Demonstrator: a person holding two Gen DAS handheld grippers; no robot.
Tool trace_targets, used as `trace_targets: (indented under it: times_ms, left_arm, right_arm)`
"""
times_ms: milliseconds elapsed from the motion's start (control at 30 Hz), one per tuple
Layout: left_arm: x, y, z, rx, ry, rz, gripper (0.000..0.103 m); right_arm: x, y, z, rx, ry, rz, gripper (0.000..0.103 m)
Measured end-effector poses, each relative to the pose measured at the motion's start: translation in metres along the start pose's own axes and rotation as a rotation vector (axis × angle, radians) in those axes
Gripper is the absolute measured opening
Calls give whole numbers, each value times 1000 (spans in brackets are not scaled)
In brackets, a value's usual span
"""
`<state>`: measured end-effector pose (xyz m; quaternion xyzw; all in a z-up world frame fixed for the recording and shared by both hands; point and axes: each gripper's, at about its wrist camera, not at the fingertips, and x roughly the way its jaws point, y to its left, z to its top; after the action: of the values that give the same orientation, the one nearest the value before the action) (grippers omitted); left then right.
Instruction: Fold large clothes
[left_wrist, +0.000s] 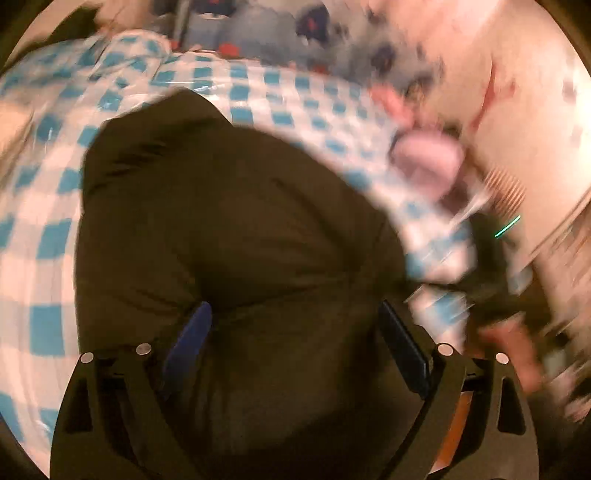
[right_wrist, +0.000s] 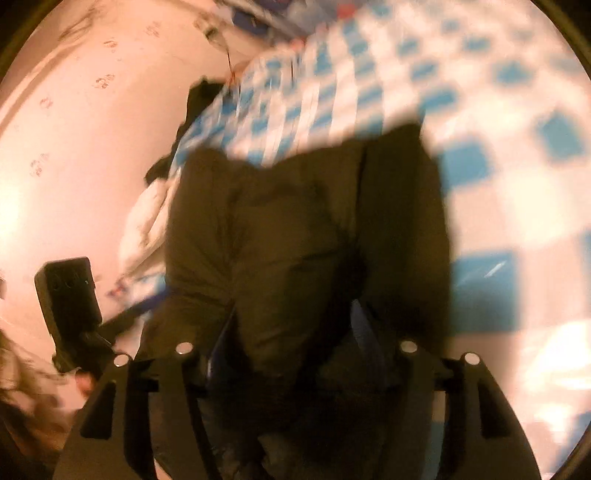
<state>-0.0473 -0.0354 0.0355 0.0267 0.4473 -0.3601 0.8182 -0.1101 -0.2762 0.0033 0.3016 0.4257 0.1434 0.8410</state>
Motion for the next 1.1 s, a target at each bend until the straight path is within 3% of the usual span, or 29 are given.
trace_targets:
  times_ms: [67,167,233,300,333,400,533,633,733,767,833,967,1100]
  left_arm:
    - [13,-11,-2,47,15,31,89]
    - [15,-15,-1,67,31,33,89]
    - [16,-12,-1,72,40,32,89]
    - [10,-9,-8,74,40,27,90]
    - [11,-8,-9,76,43,15,90]
    - [16,-1,-11,59,55,-14,90]
    - [10,5,-10,53,72,-25,90]
    - [-15,12,-10,-3,30,-81,90]
    - [-26,13,-18,-18,7,-91,90]
    - [-23,13,-22,-21,15,-84,90]
    - [-11,10,-29,-6,44,-58,90]
    - [-13,-3,-31,36,57,37,90]
    - [-53,-11,-40,57,-26,110,90]
  right_arm:
    - [-21,17,9,-61,-105,-54,68]
    - [-26,46,23,-164,-149,-33,71]
    - [-2,49,33,-159,-77,-63,71]
    - [34,30,36,-121,19,-166,71]
    - [58,9,34,-97,78,-206,78]
    - [80,-29,26,44,127,-113,79]
    - [43,-8,18,-15,67,-138,78]
    - [-9,21,-1,-109,-31,-53,80]
    - [-15,40,-37,-208,39,-90,80]
    - [0,38,-54,-229,106,-162,80]
    - [24,24,-76,-211,163,-182,84]
    - [26,28,-81,-194,156,-227,84]
    - [-17,35,-86,-153,59,-183,85]
